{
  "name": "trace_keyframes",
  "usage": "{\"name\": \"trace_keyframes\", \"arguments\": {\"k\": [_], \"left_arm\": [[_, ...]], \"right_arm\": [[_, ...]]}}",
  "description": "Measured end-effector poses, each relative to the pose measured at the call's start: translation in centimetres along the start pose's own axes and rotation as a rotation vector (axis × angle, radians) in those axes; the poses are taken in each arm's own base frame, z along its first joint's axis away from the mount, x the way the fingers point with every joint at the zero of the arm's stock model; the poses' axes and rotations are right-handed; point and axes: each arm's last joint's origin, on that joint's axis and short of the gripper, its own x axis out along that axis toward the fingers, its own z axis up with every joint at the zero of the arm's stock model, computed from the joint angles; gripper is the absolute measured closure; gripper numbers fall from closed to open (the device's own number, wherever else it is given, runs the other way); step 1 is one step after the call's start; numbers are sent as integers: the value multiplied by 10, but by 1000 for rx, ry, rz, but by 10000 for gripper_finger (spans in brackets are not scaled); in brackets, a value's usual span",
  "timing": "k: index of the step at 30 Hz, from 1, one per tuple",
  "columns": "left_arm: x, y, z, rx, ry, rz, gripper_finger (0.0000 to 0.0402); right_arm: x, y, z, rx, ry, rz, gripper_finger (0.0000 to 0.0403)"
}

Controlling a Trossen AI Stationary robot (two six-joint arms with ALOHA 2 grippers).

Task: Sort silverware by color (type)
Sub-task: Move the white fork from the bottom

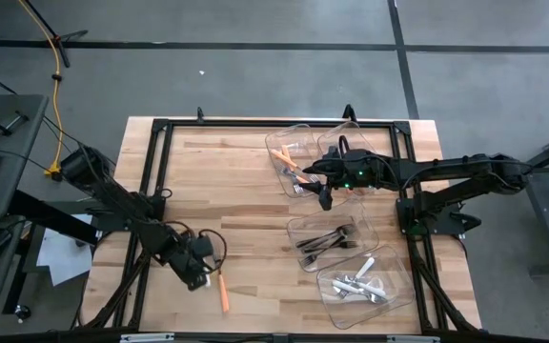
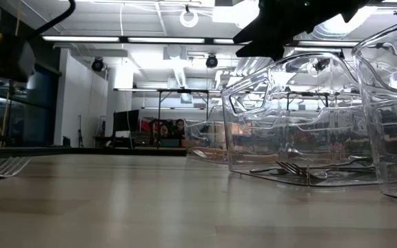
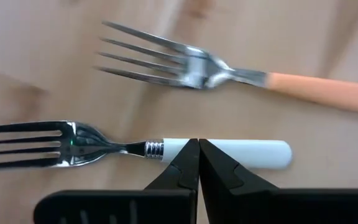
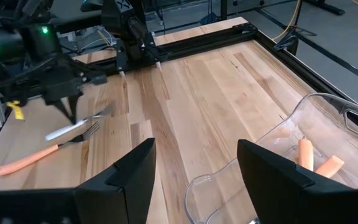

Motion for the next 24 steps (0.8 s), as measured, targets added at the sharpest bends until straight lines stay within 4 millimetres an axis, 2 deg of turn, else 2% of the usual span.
{"name": "trace_keyframes", "arguments": {"k": [12, 17, 24], "left_arm": [[-1, 29, 25, 94, -84, 216, 401], [0, 38, 37, 101, -89, 244, 401], [-6, 47, 44, 151, -72, 271, 401]], "right_arm": [[0, 0, 0, 6, 0, 0, 192], [0, 0, 0, 6, 0, 0, 192], [0, 0, 0, 6, 0, 0, 192]]}}
